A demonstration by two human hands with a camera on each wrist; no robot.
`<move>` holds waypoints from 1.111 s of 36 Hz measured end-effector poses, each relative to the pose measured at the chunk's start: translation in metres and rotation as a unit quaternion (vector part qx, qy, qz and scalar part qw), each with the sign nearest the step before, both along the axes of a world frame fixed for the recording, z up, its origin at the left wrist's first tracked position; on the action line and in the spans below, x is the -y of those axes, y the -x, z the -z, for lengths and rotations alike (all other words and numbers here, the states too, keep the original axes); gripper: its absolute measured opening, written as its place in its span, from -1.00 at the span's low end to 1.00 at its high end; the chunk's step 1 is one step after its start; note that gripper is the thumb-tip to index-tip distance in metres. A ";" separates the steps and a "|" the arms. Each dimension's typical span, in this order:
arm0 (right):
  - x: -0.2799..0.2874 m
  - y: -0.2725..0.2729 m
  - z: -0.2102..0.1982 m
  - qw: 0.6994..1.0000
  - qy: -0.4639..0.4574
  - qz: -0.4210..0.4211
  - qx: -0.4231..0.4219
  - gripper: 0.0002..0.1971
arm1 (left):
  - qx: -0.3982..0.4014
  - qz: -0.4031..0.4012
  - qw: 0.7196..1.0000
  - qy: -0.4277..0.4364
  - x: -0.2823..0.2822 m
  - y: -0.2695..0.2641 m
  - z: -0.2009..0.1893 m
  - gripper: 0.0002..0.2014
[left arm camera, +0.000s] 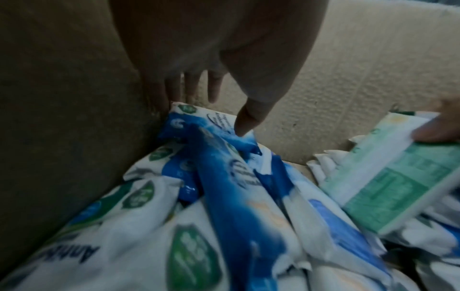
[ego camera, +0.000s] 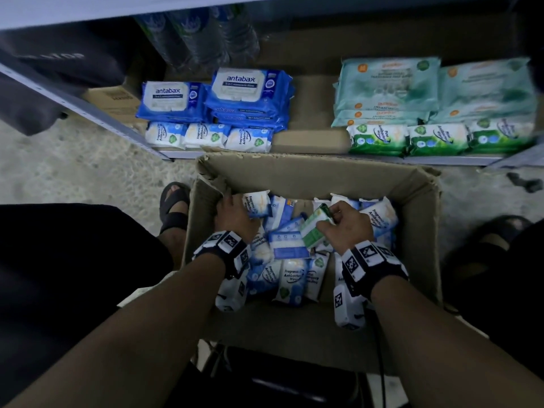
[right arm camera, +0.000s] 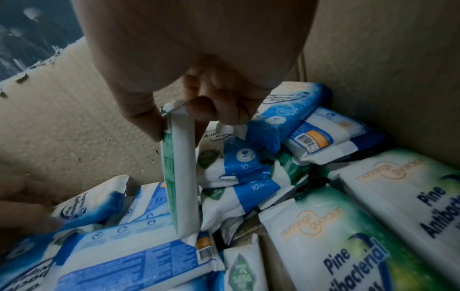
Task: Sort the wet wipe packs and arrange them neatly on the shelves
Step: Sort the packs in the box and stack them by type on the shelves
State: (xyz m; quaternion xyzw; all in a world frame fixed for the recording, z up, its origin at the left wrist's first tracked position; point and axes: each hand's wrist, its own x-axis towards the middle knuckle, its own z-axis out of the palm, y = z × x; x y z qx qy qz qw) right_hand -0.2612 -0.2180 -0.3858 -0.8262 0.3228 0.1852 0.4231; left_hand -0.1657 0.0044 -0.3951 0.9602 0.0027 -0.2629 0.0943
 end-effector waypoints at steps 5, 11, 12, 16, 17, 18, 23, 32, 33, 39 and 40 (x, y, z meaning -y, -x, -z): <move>0.001 -0.003 0.003 1.000 -0.008 0.002 -0.002 -0.79 | -0.090 0.028 0.994 -0.053 -0.005 -0.014 0.007 -0.08; -0.001 -0.005 0.009 1.000 -0.006 0.016 -0.008 -0.78 | -0.076 0.084 0.992 -0.056 0.006 -0.009 -0.002 -0.38; -0.001 -0.005 0.008 1.000 -0.007 0.017 -0.008 -0.79 | -0.077 0.093 0.992 -0.047 0.008 -0.005 -0.002 -0.43; 0.000 -0.006 0.009 1.000 0.003 0.008 -0.013 -0.78 | -0.141 0.118 0.982 -0.032 0.025 0.010 0.000 -0.59; 0.000 -0.006 0.010 1.000 0.007 0.008 -0.013 -0.77 | -0.149 0.116 0.981 -0.034 0.028 0.011 -0.001 -0.61; 0.000 -0.005 0.011 1.000 0.011 0.007 -0.014 -0.77 | -0.151 0.114 0.981 -0.033 0.029 0.011 -0.002 -0.62; 0.001 -0.004 0.011 1.000 0.008 0.004 -0.017 -0.78 | -0.095 0.096 0.991 -0.013 0.015 0.002 0.000 -0.64; 0.001 -0.005 0.015 1.000 0.007 -0.002 -0.026 -0.77 | -0.044 0.111 0.989 -0.087 -0.003 -0.014 0.019 -0.58; 0.001 -0.006 0.015 1.000 0.008 -0.002 -0.027 -0.77 | -0.047 0.113 0.988 -0.097 -0.004 -0.015 0.023 -0.63; 0.001 -0.009 0.015 0.999 0.016 -0.001 -0.028 -0.77 | -0.024 0.079 0.989 -0.121 -0.002 -0.018 0.034 -0.53; 0.000 -0.009 0.016 0.999 0.015 -0.001 -0.029 -0.77 | -0.018 0.068 0.990 -0.119 -0.002 -0.018 0.036 -0.53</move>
